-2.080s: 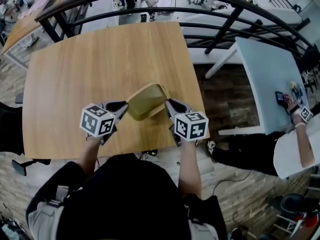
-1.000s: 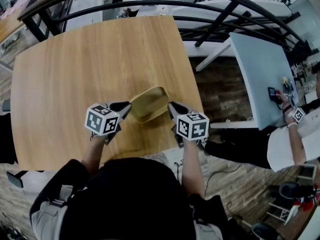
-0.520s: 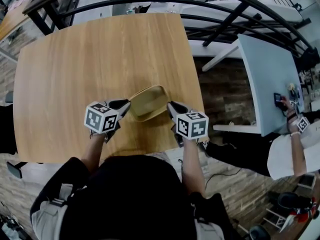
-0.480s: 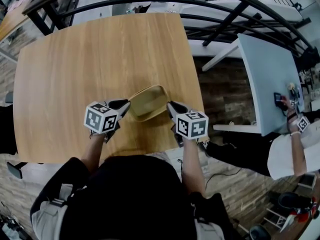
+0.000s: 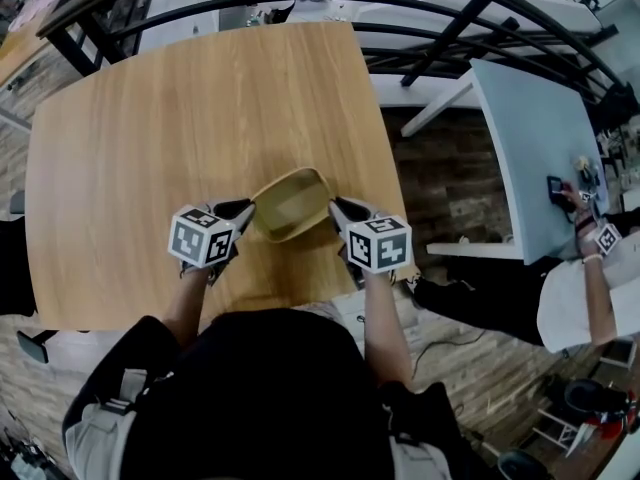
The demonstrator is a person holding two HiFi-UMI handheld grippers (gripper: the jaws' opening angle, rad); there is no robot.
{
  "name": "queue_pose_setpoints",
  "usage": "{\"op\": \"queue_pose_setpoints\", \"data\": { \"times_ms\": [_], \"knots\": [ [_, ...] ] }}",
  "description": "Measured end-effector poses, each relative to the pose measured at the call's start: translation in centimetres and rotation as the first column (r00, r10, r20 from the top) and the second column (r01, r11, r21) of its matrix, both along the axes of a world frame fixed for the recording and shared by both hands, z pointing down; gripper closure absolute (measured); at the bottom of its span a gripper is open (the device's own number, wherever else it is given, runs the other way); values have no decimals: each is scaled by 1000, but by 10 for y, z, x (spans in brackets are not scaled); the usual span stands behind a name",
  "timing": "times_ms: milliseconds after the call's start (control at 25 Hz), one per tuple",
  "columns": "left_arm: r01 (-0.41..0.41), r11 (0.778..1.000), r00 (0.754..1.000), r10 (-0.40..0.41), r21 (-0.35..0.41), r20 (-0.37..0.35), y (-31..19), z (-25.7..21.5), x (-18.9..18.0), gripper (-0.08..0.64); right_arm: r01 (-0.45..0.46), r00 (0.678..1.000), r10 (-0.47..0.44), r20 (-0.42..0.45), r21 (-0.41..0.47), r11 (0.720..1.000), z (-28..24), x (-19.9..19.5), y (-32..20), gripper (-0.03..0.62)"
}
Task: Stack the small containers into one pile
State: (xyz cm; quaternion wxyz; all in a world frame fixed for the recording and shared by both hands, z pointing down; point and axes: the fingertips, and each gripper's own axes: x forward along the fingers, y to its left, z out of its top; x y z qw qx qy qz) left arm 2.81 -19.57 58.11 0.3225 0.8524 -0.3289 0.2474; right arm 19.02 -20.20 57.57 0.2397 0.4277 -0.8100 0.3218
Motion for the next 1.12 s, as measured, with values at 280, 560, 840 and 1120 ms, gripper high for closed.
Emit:
{"op": "queue_pose_setpoints", "data": {
  "times_ms": [280, 560, 840, 1120],
  "knots": [
    [5, 1000, 1000, -5, -14, 7, 0, 6, 0, 520, 5, 1000, -5, -19, -7, 1000, 5, 1, -3, 552],
    [4, 1000, 1000, -4, -21, 0, -2, 8, -1, 520, 3, 1000, -4, -26, -13, 1000, 9, -1, -5, 552],
    [2, 1000, 1000, -2, -26, -4, -3, 8, 1, 520, -1, 1000, 1, -31, -18, 1000, 10, 1, -6, 552],
    [7, 1000, 1000, -7, -27, -7, -4, 10, 1, 520, 6, 999, -6, -53, -12, 1000, 13, 0, -9, 552]
  ]
}}
